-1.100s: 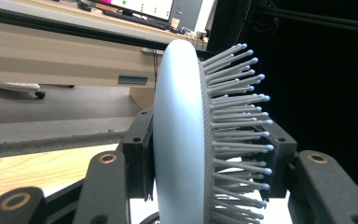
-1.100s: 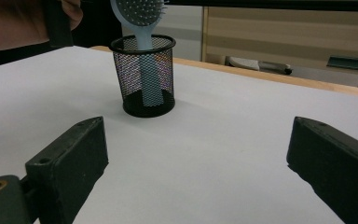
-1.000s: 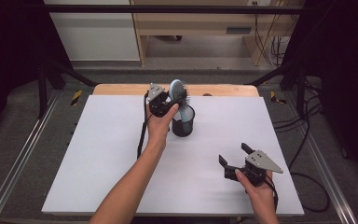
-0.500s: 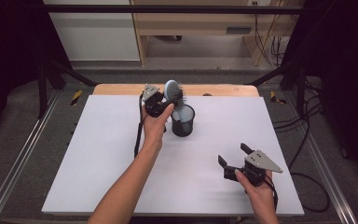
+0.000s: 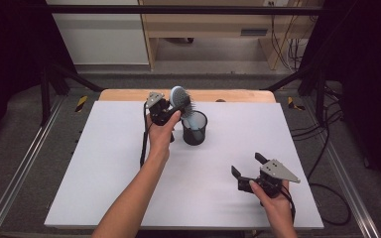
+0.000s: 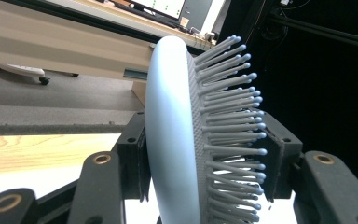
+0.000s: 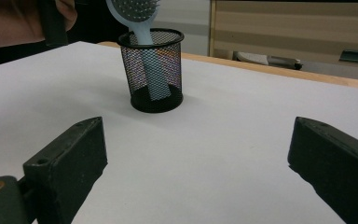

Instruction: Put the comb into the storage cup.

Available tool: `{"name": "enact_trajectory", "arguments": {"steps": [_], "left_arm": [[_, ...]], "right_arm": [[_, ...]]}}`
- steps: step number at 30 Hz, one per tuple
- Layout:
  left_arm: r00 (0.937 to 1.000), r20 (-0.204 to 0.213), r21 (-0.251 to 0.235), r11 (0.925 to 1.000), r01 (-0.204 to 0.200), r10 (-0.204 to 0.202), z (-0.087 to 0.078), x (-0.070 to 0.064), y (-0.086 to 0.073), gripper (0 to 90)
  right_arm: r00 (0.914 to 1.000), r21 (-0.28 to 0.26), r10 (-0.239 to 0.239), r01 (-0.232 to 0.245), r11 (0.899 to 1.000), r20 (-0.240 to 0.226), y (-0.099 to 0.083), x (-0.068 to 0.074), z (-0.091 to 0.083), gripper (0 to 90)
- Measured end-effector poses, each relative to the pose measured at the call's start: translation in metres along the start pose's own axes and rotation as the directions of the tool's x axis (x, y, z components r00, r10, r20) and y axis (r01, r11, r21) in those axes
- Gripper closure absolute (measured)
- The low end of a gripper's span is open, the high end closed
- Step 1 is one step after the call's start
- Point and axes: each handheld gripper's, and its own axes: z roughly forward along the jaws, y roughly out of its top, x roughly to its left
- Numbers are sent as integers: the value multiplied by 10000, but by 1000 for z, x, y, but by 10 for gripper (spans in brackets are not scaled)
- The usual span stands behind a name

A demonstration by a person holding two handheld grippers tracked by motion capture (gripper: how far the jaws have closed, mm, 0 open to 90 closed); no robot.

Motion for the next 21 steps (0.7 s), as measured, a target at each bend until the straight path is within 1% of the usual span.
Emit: {"name": "enact_trajectory", "arguments": {"steps": [7,13,18,21], "left_arm": [[9996,-79,36,9996,266,-266,-3,7,0,450],[9995,-116,102,9995,309,-308,-5,10,-1,444],[9989,-168,121,9989,446,-444,-6,13,-1,440],[9986,-183,86,9987,499,-497,-6,12,-1,439]], "right_arm": [[10000,48,-56,56,10000,-51,0,1,1,47],[9999,76,-73,74,9999,-87,0,1,2,47],[9999,100,-54,55,9999,-106,-1,2,2,47],[9999,142,-119,120,9998,-97,-1,2,3,46]]}}
